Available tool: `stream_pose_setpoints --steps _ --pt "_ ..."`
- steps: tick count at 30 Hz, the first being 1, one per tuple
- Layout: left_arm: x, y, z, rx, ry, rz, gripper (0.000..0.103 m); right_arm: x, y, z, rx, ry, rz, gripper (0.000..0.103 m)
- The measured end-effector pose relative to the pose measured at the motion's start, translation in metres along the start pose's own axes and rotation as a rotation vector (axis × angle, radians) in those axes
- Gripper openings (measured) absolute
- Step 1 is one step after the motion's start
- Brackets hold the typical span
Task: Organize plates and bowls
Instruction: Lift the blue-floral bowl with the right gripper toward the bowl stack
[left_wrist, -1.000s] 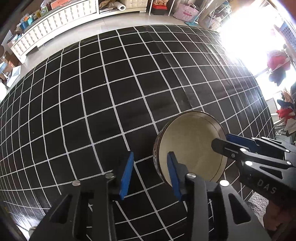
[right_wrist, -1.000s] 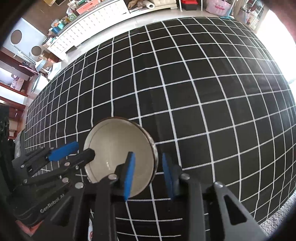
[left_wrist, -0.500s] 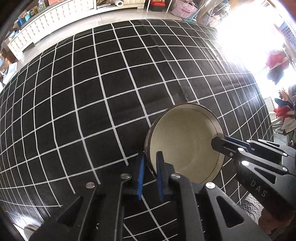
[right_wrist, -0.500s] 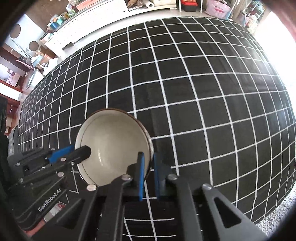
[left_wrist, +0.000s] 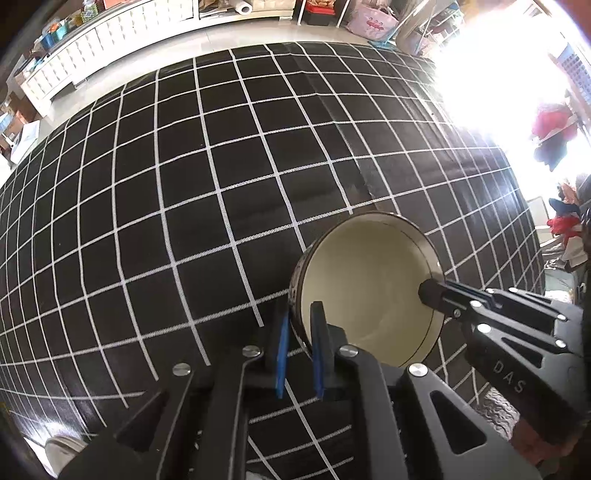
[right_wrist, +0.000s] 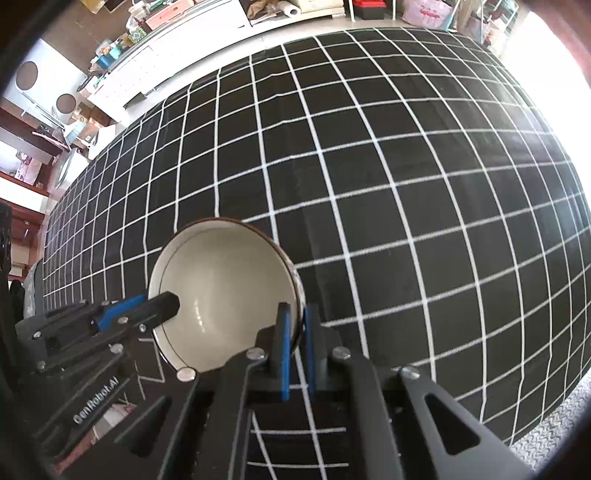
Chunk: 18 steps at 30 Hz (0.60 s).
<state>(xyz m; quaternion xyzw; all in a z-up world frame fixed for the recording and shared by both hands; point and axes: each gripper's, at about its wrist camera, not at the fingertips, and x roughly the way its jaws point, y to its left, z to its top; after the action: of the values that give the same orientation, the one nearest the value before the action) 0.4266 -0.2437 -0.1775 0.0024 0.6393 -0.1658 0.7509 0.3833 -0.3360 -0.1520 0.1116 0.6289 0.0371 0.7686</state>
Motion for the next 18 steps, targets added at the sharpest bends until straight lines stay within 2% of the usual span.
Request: stream_pose_setpoints --steps 6,18 --pt "-0.034 -0.003 -0.016 -0.002 -0.042 0.006 0.009 -0.033 0.016 -0.015 -0.023 -0.033 -0.004 0.010" --pt "-0.108 0.018 -0.082 -0.050 -0.123 0.009 0.009 -0.092 0.073 -0.059 -0.096 -0.109 -0.001 0.010"
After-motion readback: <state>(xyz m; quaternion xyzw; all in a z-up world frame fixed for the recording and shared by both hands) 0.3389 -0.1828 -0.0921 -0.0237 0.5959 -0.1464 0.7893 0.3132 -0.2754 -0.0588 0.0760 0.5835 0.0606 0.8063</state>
